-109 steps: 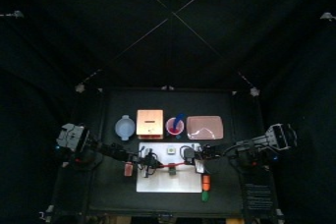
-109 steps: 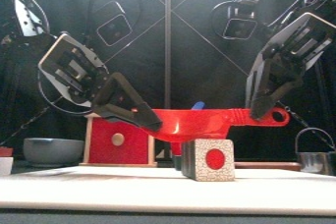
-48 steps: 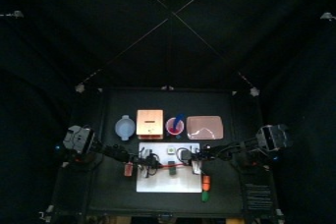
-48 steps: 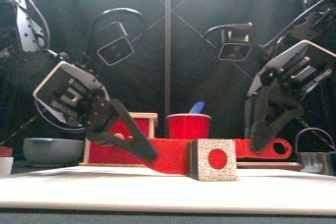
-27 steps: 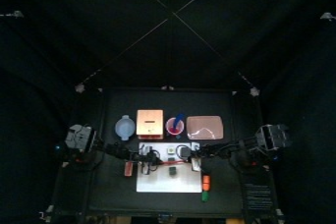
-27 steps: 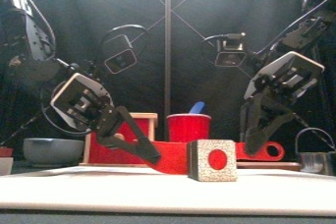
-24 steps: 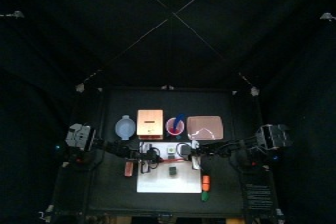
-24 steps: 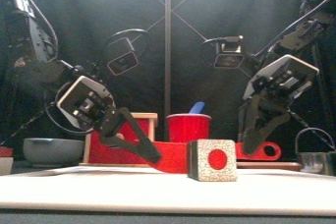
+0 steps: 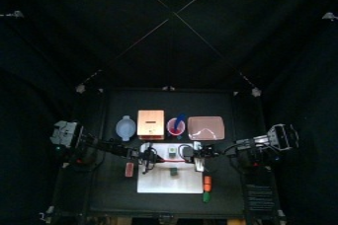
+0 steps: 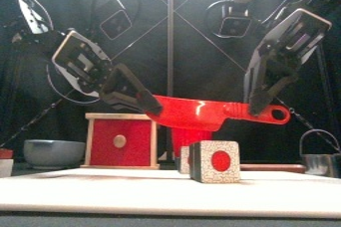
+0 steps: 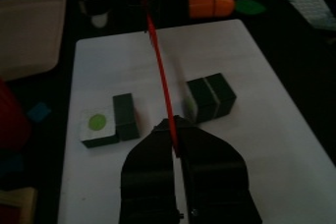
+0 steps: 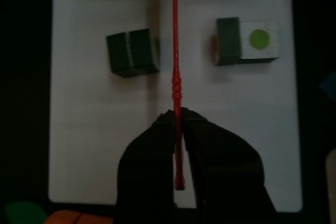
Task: Cut the sushi into 4 pieces with the knife
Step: Cut the sushi into 4 pieces
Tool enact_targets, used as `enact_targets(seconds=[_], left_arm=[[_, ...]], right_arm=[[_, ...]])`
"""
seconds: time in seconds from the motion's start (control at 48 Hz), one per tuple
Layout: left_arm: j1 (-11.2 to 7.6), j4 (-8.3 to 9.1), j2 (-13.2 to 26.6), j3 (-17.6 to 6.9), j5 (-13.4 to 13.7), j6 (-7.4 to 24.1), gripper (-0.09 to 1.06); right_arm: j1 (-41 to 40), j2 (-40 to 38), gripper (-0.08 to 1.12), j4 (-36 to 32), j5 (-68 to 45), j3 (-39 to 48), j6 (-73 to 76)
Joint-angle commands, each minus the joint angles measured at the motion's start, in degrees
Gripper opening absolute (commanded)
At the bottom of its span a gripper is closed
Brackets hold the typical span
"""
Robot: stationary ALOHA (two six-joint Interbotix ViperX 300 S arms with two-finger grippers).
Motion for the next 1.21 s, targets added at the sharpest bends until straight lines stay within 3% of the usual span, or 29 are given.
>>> enact_targets(seconds=[0.021, 0.146, 0.292, 0.479, 0.896, 1.208], left_arm=[[-2.29, -0.26, -0.1, -1.8, 1.9, 0.1, 0.23], [-3.16, -1.32, 1.1, -3.3, 5.4, 0.2, 0.23], [-4.04, -1.32, 3.3, -4.8, 8.2, 0.2, 0.23], [-5.1, -1.32, 5.0, -6.2, 9.1, 0.1, 0.23], [-5.98, -1.85, 5.6, -6.4, 10.3, 0.0, 0.23], [-6.33, -1.85, 8.9, -8.3, 13.8, 0.1, 0.23]], right_arm=[[0.4, -1.2, 0.13, 0.8, -0.1, -1.1, -0.1], [0.7, -1.2, 0.13, 1.1, -0.1, -1.0, -0.2], [1.2, -0.9, 0.13, 1.4, -0.1, -0.9, -0.2], [1.4, 0.5, 0.13, 1.8, -0.1, -0.8, -0.2], [1.3, 4.7, 0.13, 1.6, -0.6, -1.1, -0.2], [1.1, 6.3, 0.13, 1.7, -1.7, -1.1, -0.3]])
